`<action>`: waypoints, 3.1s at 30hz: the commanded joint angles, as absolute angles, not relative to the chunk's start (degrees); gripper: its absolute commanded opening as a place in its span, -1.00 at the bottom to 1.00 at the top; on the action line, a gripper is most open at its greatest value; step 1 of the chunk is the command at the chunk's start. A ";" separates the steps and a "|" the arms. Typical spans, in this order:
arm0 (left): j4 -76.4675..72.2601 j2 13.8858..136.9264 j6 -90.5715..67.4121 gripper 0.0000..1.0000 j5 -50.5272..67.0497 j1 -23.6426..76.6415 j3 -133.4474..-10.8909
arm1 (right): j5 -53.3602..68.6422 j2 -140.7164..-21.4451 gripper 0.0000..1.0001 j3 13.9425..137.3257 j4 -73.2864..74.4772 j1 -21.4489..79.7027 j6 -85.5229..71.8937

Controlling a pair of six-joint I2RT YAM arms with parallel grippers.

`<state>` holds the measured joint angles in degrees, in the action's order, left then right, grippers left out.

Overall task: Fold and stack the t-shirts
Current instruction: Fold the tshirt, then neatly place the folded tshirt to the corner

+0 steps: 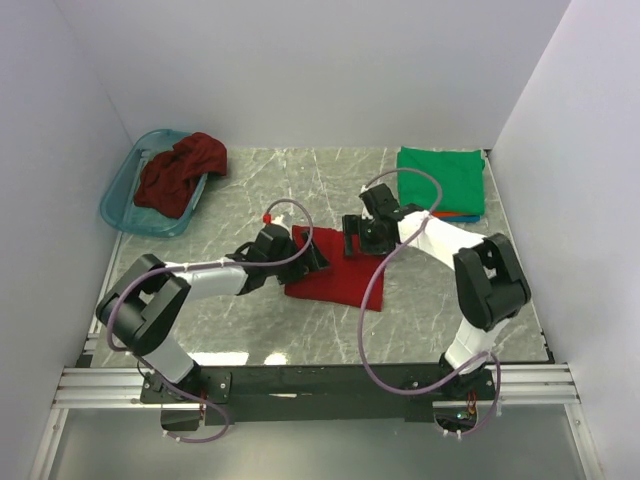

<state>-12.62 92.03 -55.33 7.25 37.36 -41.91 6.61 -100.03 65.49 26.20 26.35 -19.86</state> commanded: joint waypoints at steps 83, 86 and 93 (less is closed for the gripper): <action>35.24 39.82 -59.59 0.99 -32.25 29.09 -40.34 | -45.43 -113.11 -1.00 103.69 23.38 22.77 1.65; 38.49 39.81 -60.64 0.99 -35.41 29.18 -42.10 | -47.46 -114.17 -1.00 106.43 23.12 21.36 4.38; 42.01 40.51 -60.73 0.99 -39.37 29.18 -45.00 | -39.47 -112.95 -1.00 112.32 26.28 17.14 6.15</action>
<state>40.03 40.34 -59.83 -35.40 29.43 -41.76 -41.08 -114.93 108.18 25.74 18.55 3.86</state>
